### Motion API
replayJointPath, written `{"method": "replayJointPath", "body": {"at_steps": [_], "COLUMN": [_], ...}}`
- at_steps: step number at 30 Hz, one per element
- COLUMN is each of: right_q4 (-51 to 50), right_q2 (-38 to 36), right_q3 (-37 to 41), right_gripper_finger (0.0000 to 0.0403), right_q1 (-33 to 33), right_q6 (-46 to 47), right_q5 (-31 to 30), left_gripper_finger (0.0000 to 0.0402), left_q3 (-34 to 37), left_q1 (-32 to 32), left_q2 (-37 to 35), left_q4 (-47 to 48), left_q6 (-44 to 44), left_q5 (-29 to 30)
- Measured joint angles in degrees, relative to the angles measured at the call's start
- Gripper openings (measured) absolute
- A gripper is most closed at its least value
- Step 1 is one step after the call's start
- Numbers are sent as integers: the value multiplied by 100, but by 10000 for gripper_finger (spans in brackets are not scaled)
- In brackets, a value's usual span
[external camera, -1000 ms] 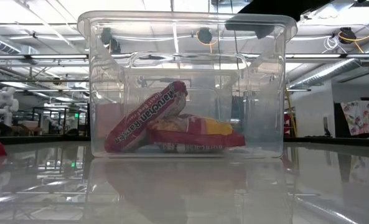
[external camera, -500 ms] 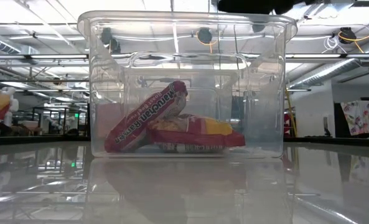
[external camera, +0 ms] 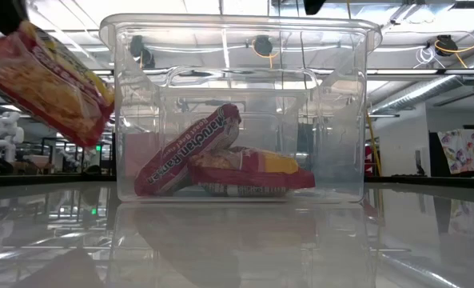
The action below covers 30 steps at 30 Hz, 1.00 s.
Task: Sort Maruchan noodles
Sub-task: Put the red noodle pack into the bottom transparent bin
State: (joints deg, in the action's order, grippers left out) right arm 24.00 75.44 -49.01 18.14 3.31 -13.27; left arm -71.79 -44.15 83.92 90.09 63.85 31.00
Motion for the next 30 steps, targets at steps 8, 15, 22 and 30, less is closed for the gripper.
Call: {"method": "replayJointPath", "body": {"at_steps": [8,15,22,30], "right_q4": [-319,-25,173,343], "right_q2": [0,0,0,231], "right_q3": [-447,-475,-479,-479], "right_gripper_finger": [2,2,7,103], "right_q1": [-173,-467,-824,-942], "right_q6": [-754,-1047,-666,-313], "right_q5": [6,61,1041,1354], "left_gripper_finger": [2,2,2,3], "left_q3": [-206,-915,-1705,-1803], "left_q1": [615,822,881,885], "left_q2": [-321,-448,-448,-437], "left_q4": [-1,-2,-89,-1465], "left_q6": [-980,-1927,-2911,-4373], "left_q5": [258,1114,2176,3117]}}
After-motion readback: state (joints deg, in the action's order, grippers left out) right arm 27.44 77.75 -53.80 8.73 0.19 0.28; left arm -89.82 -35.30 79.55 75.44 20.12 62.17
